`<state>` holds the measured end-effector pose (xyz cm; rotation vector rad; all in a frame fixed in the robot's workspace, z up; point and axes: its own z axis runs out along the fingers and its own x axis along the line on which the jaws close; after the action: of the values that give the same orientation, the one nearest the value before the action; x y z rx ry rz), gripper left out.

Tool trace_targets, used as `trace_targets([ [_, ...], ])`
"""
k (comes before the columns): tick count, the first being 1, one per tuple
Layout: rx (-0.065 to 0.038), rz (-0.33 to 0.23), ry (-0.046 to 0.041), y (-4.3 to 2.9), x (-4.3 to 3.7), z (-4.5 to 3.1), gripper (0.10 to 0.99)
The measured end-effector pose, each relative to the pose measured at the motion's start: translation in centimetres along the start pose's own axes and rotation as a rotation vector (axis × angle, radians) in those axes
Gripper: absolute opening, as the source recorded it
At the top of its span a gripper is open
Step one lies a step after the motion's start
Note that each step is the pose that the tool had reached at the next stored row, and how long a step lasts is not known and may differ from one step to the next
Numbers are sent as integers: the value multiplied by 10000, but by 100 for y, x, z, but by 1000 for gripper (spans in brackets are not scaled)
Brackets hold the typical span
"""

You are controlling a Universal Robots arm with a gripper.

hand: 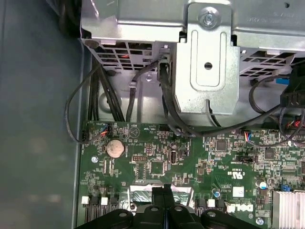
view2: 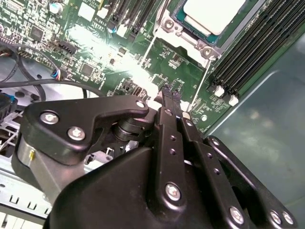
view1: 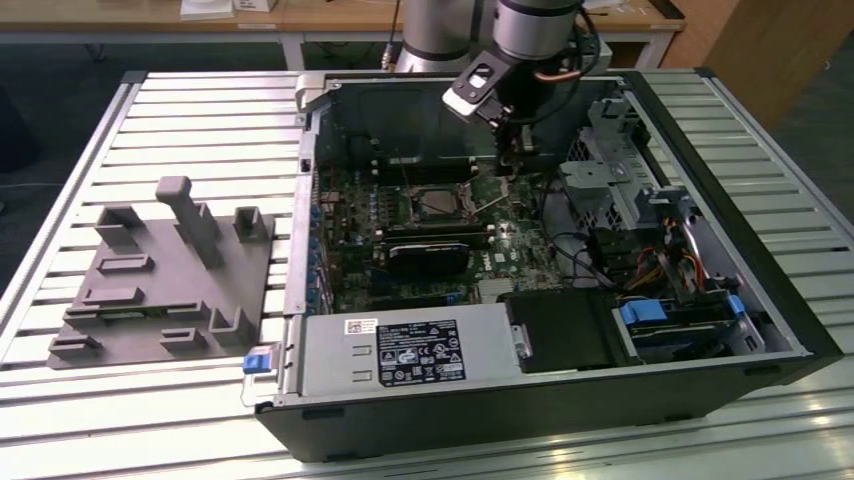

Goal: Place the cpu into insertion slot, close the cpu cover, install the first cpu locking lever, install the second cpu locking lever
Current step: 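Close the cpu cover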

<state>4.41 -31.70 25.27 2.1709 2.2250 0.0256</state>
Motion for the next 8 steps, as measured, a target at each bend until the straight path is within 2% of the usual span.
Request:
trace_targets([
  [8,4,29,-1,107,-2,16,106],
])
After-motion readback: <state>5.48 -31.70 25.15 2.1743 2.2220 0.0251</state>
